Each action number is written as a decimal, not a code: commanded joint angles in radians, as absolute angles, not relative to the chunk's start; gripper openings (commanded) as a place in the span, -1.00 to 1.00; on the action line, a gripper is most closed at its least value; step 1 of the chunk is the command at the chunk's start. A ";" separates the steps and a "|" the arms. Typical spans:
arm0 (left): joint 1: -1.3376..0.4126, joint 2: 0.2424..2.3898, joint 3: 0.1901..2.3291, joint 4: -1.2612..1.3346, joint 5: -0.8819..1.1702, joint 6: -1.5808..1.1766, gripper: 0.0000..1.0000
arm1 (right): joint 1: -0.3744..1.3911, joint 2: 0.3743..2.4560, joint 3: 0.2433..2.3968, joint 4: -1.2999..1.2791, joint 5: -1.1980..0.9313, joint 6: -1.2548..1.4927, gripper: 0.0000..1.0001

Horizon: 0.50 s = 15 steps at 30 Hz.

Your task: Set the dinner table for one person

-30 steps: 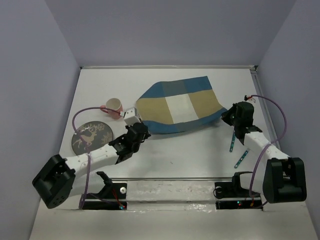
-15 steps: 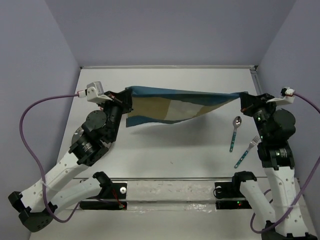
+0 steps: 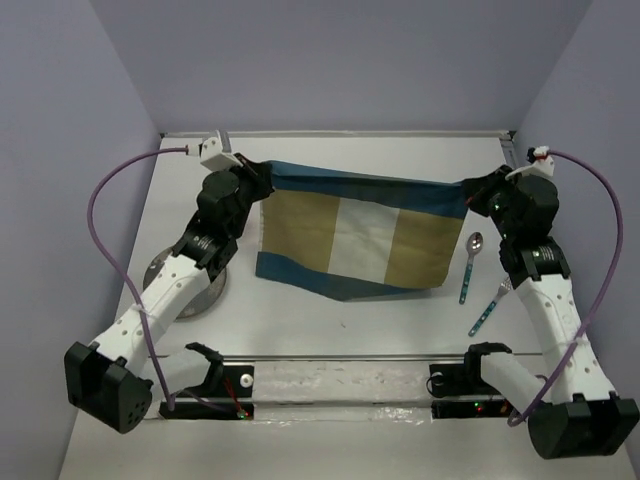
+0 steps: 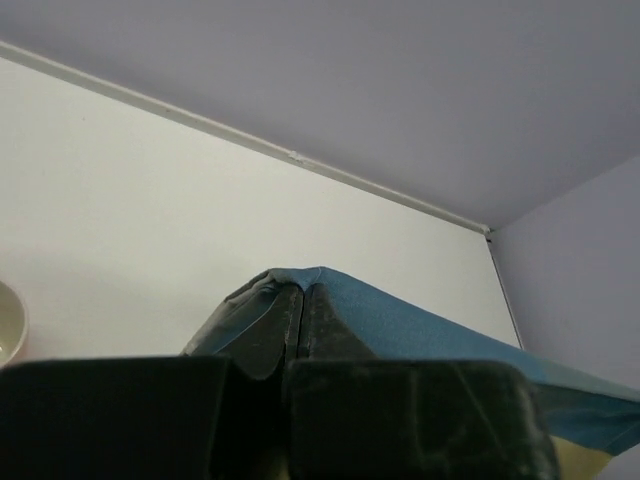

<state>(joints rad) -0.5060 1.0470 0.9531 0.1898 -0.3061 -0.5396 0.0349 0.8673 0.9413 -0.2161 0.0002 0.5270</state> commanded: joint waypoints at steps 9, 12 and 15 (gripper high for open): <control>-0.272 1.413 1.518 0.186 0.069 -0.581 -1.00 | 0.029 1.353 1.503 -0.148 0.066 0.473 -1.00; -0.246 1.388 1.537 0.179 0.075 -0.580 -1.00 | 0.029 1.367 1.562 -0.163 0.054 0.466 -1.00; -0.235 1.333 1.421 0.224 0.074 -0.590 -1.00 | 0.029 1.318 1.474 -0.149 0.051 0.465 -1.00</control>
